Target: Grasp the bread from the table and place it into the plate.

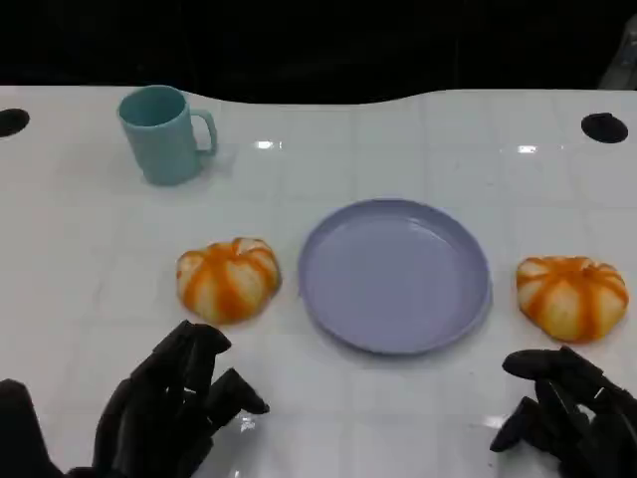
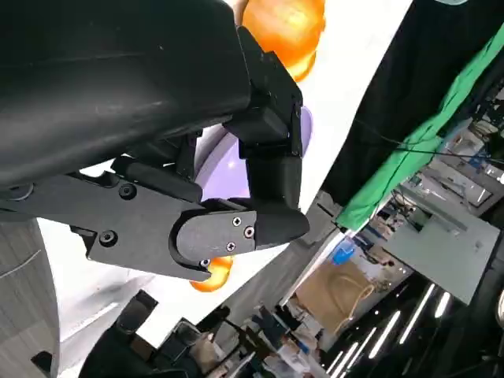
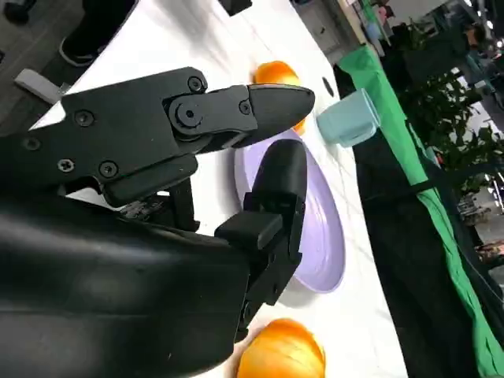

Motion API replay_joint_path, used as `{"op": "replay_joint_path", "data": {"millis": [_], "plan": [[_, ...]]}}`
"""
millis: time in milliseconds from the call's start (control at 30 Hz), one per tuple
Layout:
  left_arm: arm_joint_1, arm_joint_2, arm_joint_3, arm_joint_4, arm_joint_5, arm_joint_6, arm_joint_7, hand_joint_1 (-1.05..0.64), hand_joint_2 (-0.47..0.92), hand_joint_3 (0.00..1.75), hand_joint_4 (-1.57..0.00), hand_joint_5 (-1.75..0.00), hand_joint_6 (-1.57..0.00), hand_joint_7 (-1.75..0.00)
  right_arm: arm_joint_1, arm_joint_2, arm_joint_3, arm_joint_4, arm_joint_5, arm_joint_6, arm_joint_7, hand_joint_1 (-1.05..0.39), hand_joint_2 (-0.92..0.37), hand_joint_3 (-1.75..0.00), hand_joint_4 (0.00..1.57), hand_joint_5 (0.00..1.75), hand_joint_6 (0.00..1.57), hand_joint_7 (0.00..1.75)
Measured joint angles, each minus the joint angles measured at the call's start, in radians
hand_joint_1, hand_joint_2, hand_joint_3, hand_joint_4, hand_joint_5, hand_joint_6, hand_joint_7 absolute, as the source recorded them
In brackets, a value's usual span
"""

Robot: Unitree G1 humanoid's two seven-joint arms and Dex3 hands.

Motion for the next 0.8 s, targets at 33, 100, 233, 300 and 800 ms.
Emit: {"op": "replay_joint_path", "data": {"millis": [33, 100, 233, 300, 800], "plan": [[0.0, 0.0, 0.0, 0.0, 0.0, 0.0, 0.0, -0.53, 0.92, 0.42, -0.57, -1.64, -0.47, -1.33, 0.0, 0.0, 0.0, 0.0, 0.0, 0.0, 0.0, -0.8, -0.92, -0.18, 0.69, 1.46, 0.75, 1.01], [-0.001, 0.005, -0.012, 0.016, 0.043, -0.073, -0.028, -0.55, 0.92, 0.38, -0.53, -1.5, -0.48, -1.02, 0.0, 0.0, 0.0, -0.001, 0.0, 0.003, 0.0, -0.79, -0.92, -0.18, 0.69, 1.46, 0.74, 1.0], [-0.021, 0.027, -0.053, 0.058, 0.182, -0.298, -0.079, -0.54, 0.92, 0.28, -0.41, -1.07, -0.47, -0.38, 0.0, -0.001, 0.0, -0.001, 0.002, 0.007, 0.001, -0.8, -0.92, -0.19, 0.68, 1.47, 0.73, 1.01], [-0.038, 0.049, -0.081, 0.075, 0.294, -0.42, -0.077, -0.56, 0.92, 0.21, -0.35, -0.92, -0.47, -0.21, 0.0, -0.001, 0.0, -0.001, 0.003, 0.008, 0.001, -0.79, -0.92, -0.19, 0.68, 1.47, 0.73, 1.01], [-0.174, 0.293, -0.178, 0.076, 1.057, -0.828, 0.276, -0.58, 0.92, 0.03, -0.01, -0.66, -0.35, -0.01, 0.006, 0.0, 0.004, -0.013, 0.003, 0.015, -0.001, -0.8, -0.92, -0.18, 0.69, 1.46, 0.73, 1.02]]}}
